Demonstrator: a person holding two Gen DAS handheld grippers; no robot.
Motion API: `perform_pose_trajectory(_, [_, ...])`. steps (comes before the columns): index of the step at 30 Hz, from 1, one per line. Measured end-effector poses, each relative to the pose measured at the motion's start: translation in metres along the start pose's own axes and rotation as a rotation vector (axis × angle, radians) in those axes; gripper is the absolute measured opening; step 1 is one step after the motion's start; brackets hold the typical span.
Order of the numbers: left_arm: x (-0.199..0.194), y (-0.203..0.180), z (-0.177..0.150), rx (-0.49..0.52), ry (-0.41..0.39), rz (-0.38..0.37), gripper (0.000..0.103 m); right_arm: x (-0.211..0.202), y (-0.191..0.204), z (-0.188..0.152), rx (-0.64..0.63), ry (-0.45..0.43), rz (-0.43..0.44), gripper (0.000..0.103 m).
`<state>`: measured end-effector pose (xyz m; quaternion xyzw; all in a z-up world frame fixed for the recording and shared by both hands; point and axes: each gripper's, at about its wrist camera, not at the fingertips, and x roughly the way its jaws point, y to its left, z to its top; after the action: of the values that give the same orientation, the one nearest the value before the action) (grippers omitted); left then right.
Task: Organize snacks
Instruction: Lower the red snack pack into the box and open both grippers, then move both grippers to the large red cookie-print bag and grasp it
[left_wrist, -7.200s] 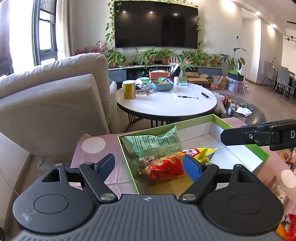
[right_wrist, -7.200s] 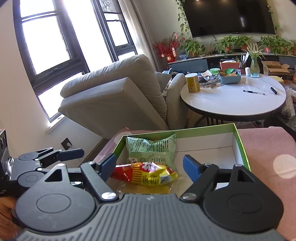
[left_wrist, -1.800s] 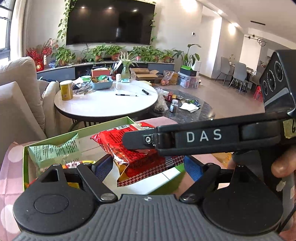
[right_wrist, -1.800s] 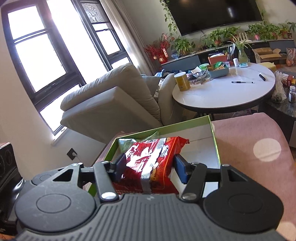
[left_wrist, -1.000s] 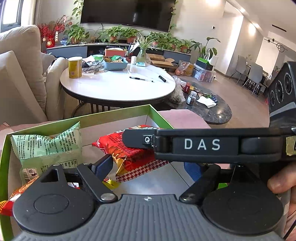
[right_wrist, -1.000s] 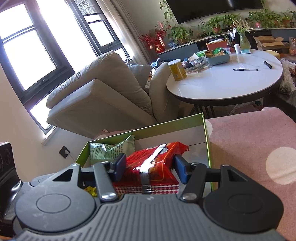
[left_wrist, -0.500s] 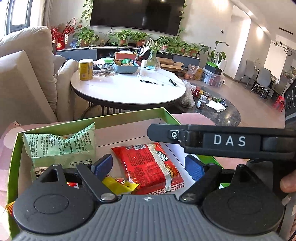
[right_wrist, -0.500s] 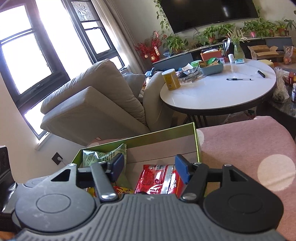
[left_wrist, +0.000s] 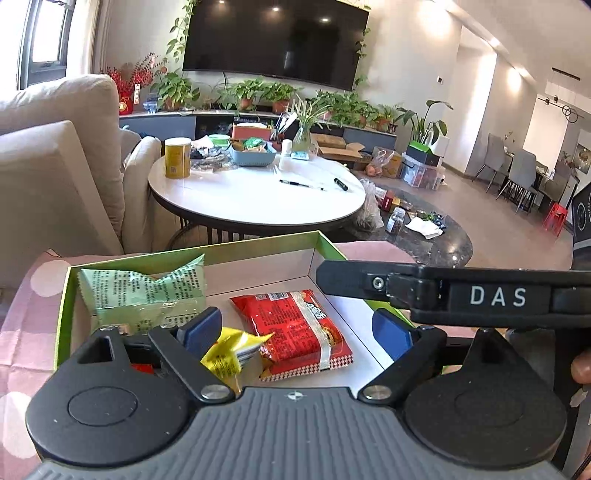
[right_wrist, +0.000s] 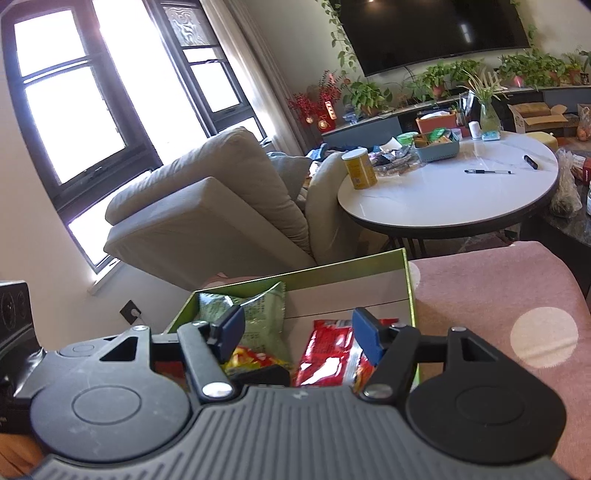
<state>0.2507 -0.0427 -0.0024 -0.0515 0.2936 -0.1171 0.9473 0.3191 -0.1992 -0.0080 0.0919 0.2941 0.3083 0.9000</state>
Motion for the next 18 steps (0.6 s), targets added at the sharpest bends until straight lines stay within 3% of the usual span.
perform_pose_trajectory(18, [-0.088,-0.020,-0.040,0.020,-0.033,-0.067,0.090,-0.086,0.038,-0.033,0.018,-0.011,0.046,0.078])
